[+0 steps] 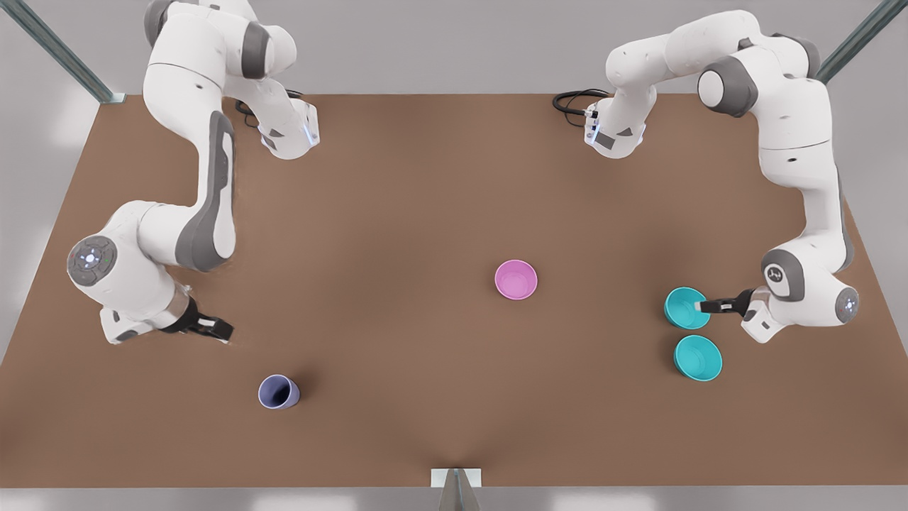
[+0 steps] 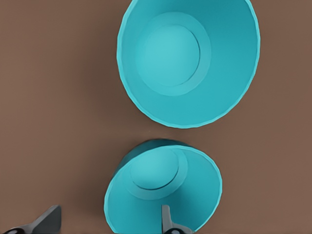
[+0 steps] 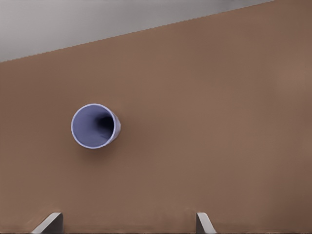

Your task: Stack the blue bowl on the pink bowl

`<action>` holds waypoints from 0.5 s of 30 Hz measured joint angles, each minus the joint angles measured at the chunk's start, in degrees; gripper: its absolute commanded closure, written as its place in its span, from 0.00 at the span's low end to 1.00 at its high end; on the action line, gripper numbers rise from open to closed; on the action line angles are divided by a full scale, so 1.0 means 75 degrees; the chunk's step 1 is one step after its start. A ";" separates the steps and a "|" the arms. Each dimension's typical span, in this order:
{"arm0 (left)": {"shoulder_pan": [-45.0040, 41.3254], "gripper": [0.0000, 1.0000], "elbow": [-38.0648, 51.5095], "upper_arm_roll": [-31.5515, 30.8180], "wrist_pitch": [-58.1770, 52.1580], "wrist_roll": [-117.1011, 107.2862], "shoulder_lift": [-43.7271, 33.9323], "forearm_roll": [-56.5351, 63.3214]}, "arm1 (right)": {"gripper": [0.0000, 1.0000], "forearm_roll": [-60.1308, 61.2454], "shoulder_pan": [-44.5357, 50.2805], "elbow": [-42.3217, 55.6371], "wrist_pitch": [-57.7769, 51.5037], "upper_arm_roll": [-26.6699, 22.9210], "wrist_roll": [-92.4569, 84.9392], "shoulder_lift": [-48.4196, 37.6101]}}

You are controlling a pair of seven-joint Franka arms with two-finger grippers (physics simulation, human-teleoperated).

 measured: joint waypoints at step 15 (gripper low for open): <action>-0.0006 0.79 -0.0158 0.0005 0.0437 0.1290 0.0100 -0.0306 | 0.00 -0.2676 -0.4554 -0.0940 -0.2805 0.5894 -0.1813 -0.3547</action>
